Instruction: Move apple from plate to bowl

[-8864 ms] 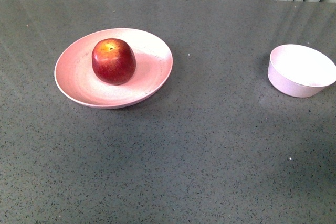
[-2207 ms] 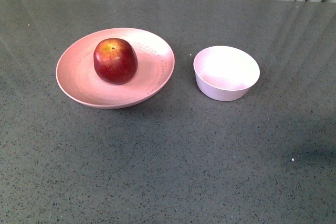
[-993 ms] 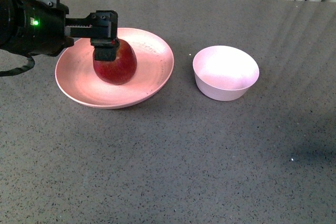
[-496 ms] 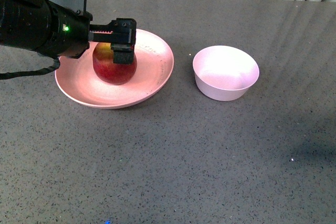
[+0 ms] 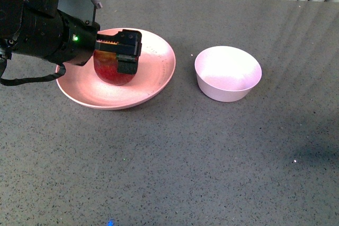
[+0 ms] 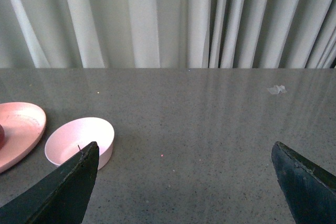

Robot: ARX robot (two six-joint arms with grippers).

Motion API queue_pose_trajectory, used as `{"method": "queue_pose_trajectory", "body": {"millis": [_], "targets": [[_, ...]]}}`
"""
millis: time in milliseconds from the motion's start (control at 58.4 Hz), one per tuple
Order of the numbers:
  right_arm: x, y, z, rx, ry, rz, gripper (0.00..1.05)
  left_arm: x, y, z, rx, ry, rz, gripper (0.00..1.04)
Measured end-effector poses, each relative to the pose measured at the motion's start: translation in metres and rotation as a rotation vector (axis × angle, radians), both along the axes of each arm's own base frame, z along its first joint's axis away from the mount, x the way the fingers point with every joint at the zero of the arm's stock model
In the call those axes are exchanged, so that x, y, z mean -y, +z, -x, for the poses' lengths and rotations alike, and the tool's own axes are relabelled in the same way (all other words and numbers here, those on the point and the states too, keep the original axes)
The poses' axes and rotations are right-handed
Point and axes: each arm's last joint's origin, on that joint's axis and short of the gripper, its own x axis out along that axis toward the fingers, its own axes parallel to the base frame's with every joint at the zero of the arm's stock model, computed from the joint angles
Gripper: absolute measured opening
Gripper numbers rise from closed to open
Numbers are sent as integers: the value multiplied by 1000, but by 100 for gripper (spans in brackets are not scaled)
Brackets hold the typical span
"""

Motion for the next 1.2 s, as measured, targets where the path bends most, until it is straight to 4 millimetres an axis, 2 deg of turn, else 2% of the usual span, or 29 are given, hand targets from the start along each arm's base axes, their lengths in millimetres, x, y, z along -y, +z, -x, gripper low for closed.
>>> {"method": "queue_pose_trajectory", "body": {"millis": [137, 359, 530, 719, 890, 1010, 1198], "targets": [[0, 0, 0, 0, 0, 0, 96, 1, 1, 0, 4, 1, -3, 73], [0, 0, 0, 0, 0, 0, 96, 9, 12, 1, 20, -20, 3, 69], [0, 0, 0, 0, 0, 0, 96, 41, 56, -3, 113, -83, 68, 69], [0, 0, 0, 0, 0, 0, 96, 80, 77, 4, 150, -156, 122, 69], [0, 0, 0, 0, 0, 0, 96, 114, 81, 13, 152, -228, 134, 68], [0, 0, 0, 0, 0, 0, 96, 137, 72, 17, 134, -275, 122, 68], [0, 0, 0, 0, 0, 0, 96, 153, 53, 22, 98, -310, 96, 68]]}}
